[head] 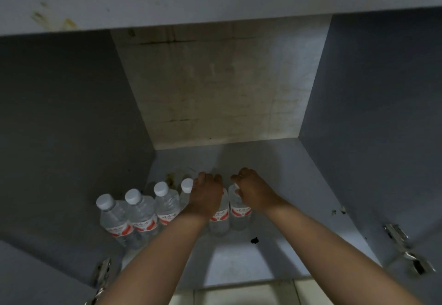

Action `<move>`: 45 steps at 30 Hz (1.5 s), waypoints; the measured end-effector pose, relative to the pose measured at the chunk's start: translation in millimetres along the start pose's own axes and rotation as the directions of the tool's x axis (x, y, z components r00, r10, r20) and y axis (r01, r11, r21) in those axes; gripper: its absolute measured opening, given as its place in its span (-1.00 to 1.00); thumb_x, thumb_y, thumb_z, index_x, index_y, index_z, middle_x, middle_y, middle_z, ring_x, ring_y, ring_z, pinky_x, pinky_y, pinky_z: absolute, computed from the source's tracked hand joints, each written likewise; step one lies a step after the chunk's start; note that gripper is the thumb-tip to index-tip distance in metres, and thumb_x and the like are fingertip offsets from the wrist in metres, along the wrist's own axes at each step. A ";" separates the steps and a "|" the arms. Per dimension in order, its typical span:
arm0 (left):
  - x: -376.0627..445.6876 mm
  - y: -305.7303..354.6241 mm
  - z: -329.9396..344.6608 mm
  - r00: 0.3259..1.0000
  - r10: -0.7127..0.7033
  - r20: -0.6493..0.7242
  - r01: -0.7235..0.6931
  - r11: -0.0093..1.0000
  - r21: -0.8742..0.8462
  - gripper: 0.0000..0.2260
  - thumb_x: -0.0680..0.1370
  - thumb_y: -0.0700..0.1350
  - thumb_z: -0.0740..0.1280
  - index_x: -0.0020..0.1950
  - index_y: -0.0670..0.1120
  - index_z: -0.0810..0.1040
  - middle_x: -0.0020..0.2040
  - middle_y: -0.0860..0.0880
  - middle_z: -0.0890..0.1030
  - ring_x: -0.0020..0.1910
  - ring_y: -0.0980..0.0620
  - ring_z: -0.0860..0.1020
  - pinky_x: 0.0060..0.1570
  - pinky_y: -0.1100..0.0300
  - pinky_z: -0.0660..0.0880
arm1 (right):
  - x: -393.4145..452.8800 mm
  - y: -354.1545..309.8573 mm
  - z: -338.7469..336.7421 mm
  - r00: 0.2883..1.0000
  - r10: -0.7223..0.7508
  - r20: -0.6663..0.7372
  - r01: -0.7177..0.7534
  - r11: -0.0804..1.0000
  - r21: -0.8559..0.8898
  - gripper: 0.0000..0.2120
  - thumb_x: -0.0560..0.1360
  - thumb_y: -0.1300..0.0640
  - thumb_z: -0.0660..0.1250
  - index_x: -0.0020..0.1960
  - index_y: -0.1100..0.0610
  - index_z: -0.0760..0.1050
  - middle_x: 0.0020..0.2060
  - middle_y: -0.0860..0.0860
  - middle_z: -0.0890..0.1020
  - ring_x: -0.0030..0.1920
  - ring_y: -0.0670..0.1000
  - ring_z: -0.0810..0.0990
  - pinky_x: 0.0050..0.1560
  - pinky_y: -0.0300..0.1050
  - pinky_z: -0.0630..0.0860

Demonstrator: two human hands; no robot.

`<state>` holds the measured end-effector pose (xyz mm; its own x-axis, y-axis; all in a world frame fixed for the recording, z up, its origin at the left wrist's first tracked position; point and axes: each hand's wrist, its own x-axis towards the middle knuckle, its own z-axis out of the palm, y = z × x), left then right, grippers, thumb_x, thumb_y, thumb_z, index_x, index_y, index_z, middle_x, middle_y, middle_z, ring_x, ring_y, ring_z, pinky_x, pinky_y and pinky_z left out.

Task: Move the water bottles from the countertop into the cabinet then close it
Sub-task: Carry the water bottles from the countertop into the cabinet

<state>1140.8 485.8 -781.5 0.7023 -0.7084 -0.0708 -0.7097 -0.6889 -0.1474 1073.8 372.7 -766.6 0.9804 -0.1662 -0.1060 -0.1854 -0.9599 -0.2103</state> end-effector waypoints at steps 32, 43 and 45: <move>-269.6 -16.5 -227.9 0.838 -0.161 0.522 0.323 0.917 -0.236 -0.56 0.67 0.00 -0.02 0.54 -0.09 0.08 0.59 -0.10 0.00 0.57 -0.11 -0.09 0.54 -0.02 -0.09 | -212.1 -159.2 -165.4 0.916 0.069 0.396 -0.045 0.997 -0.068 -0.51 0.59 0.03 0.15 0.46 0.20 0.22 0.48 0.18 0.24 0.50 0.17 0.16 0.50 0.10 0.10; -402.4 -63.7 -400.2 0.850 -0.284 0.444 0.426 0.866 -0.262 -0.56 0.66 0.01 0.01 0.54 -0.04 0.09 0.58 -0.03 0.08 0.57 -0.05 -0.03 0.54 0.01 -0.06 | -295.2 -252.8 -320.5 0.951 0.028 0.309 -0.033 0.999 0.010 -0.51 0.61 -0.02 0.09 0.47 0.13 0.16 0.51 0.10 0.18 0.52 0.12 0.09 0.52 0.08 0.06; -413.0 -75.7 -419.8 0.860 -0.302 0.412 0.430 0.864 -0.263 -0.56 0.66 0.01 0.01 0.54 -0.04 0.09 0.58 -0.03 0.07 0.57 -0.05 -0.04 0.54 0.01 -0.07 | -291.3 -273.2 -343.7 0.965 0.027 0.261 -0.035 0.999 0.025 -0.51 0.60 -0.02 0.10 0.48 0.13 0.15 0.52 0.09 0.16 0.53 0.12 0.07 0.52 0.08 0.04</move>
<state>881.2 766.0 -326.9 0.8410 -0.3374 -0.4230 -0.3262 -0.9399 0.1012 861.9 605.8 -344.2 0.9234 -0.1274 -0.3620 -0.2212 -0.9476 -0.2307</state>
